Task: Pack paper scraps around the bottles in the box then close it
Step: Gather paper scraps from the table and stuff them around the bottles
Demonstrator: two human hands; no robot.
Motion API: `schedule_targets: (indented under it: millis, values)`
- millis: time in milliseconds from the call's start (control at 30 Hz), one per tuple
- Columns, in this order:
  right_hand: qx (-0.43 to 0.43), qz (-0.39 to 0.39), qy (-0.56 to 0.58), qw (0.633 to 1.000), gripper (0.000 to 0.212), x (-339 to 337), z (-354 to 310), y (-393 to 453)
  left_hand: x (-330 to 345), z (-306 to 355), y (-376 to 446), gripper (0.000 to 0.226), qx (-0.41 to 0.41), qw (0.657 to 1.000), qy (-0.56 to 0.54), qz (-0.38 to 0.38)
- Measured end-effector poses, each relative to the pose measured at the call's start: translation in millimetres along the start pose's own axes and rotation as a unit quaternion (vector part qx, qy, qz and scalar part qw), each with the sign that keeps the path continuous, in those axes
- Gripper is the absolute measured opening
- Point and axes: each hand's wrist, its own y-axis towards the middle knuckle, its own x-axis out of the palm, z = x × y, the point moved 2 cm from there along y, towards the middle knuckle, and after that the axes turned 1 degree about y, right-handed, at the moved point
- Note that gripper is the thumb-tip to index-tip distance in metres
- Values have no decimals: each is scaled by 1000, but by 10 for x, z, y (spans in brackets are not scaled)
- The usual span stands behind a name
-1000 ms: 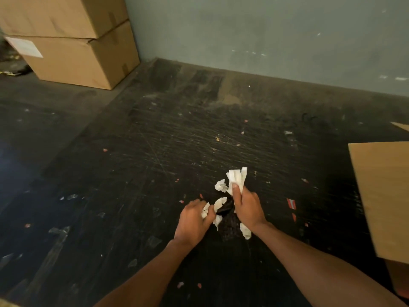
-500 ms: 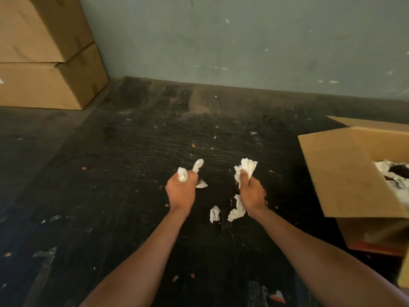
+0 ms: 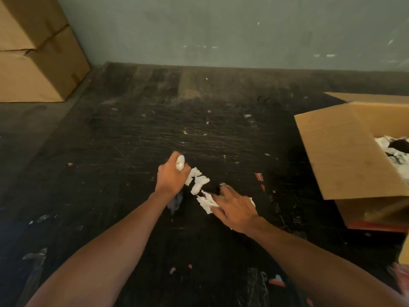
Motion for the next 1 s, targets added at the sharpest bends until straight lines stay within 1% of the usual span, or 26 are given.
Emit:
schedule_targets:
  millis: [33,67,167,233,267,333,367,400,433,533,633,733,800,867,933,1000]
  values:
    - [-11,-6,-4,1000,49,66,-19,-3,60,-32,40,32,10,999,34,-35]
    - [-22,-1,-12,1000,50,131,-30,-10,113,-55,70,42,17,996,70,-60]
    - [-38,34,-37,998,54,249,-24,-43,269,-207,191,52,49,983,156,-83]
    - [-43,37,-31,998,61,268,-4,-40,354,-306,253,57,89,967,213,-103]
    - [-50,32,-31,998,64,275,0,-31,397,-332,276,58,129,952,253,-112]
    - [-79,25,-40,996,66,287,-7,-5,496,-389,301,53,224,906,334,-135]
    - [-92,20,-40,995,64,288,-12,8,543,-408,299,49,255,886,361,-143]
    - [-100,16,-37,994,61,295,-12,16,582,-419,290,46,270,873,379,-145]
    - [-105,15,-33,994,57,297,-10,21,616,-435,281,42,277,870,384,-139]
    - [-112,30,-33,993,47,311,10,23,673,-489,244,37,284,878,370,-104]
    - [-117,45,-33,992,41,310,19,35,685,-523,243,36,287,887,350,-90]
    - [-122,44,-28,991,34,313,12,57,663,-487,241,27,280,912,295,-59]
    - [-137,53,-34,989,29,343,2,46,640,-458,243,23,246,932,263,-36]
    - [-145,68,-24,987,27,385,7,23,623,-437,256,24,190,953,235,-22]
    - [-133,68,-13,989,33,439,22,7,606,-419,269,26,138,970,198,-5]
    - [-113,58,-9,992,37,452,24,30,582,-396,251,25,103,981,167,5]
